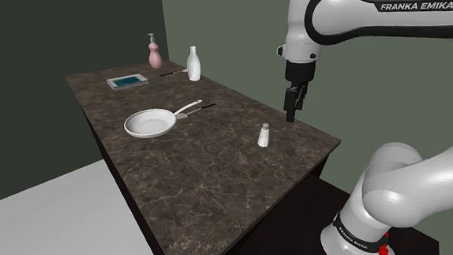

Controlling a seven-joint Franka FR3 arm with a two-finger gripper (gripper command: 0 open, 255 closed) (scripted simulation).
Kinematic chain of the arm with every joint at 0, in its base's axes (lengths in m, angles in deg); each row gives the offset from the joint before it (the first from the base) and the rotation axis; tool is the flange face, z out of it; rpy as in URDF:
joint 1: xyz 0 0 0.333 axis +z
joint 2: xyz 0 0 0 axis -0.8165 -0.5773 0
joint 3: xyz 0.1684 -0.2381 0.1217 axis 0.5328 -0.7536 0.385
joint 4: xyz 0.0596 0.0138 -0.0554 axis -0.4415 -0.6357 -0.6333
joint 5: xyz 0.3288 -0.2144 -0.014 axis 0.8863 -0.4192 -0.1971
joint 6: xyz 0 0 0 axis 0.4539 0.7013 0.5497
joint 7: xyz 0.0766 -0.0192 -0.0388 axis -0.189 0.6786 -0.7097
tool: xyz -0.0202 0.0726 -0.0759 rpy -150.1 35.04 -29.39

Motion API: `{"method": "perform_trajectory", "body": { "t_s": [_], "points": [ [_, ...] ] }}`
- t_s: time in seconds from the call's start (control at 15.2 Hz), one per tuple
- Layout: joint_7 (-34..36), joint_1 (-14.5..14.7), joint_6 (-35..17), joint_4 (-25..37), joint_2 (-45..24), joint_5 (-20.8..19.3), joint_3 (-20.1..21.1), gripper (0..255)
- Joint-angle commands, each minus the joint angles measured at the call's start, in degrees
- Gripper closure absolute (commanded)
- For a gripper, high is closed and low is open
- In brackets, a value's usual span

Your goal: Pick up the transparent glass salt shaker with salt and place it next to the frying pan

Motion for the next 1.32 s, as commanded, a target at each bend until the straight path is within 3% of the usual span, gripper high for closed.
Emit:
{"method": "perform_trajectory", "body": {
  "t_s": [0.0,0.59,1.25],
  "points": [
    [0.0,0.0,0.0,0.0,0.0,0.0,0.0,0],
    [-7.88,-1.76,-16.13,-1.79,-13.09,-6.08,-5.91,0],
    [-15.94,-3.03,-32.18,3.99,-32.93,-8.92,-11.55,0]
  ]
}}
